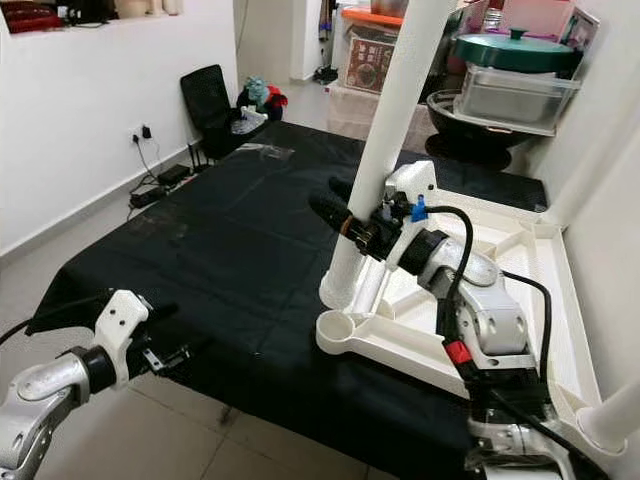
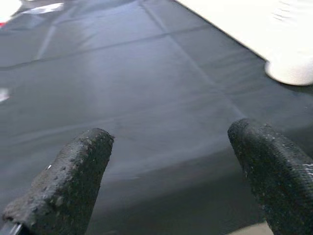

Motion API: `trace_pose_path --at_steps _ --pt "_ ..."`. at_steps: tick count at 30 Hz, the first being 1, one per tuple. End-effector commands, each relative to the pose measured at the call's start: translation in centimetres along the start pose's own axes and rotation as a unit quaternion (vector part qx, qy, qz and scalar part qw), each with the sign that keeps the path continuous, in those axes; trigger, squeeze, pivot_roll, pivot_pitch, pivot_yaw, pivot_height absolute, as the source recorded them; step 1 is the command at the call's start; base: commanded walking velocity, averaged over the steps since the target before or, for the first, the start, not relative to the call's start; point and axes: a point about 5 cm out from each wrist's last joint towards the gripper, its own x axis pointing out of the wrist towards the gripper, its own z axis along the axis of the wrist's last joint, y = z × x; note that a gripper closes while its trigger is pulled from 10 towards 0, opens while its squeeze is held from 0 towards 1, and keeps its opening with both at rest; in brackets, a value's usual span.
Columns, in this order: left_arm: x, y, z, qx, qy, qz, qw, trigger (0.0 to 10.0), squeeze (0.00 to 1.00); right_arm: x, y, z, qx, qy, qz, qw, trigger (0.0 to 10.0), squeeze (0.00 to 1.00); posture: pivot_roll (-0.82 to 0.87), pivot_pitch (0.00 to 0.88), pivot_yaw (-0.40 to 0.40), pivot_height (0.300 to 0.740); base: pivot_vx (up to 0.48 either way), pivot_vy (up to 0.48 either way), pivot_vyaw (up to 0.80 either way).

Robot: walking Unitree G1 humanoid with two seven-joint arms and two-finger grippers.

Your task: Building children table

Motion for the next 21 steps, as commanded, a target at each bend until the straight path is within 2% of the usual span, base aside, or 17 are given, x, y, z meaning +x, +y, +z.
trace_pose_path --at_steps 1,4,18,21 --pt "0.2 0.5 0.2 -0.004 0.004 0.027 1.0 10.0 0.0 -0.1 0.7 -0.9 0.01 0.019 0.024 0.999 0.0 0.0 0.07 0.0 -0.088 0.74 0.0 0.0 0.0" --pt "0.3 0.6 0.4 -0.008 0.003 0.042 0.999 10.0 0.0 -0.3 0.9 -1.4 0.007 0.029 0.029 0.999 0.0 0.0 0.07 0.0 -0.089 0.74 0.0 0.0 0.0" --pt "0.6 -0.5 0.6 -0.019 0.0 0.038 0.999 10.0 0.0 -0.3 2.4 -2.6 0.025 0.048 0.07 0.996 0.0 0.0 0.07 0.0 -0.096 0.74 0.0 0.0 0.0" --pt "0.7 -0.5 0.6 -0.02 0.001 0.04 0.999 10.0 0.0 -0.3 2.9 -2.8 0.037 0.06 0.113 0.991 0.0 0.0 0.08 0.0 -0.1 0.74 0.0 0.0 0.0"
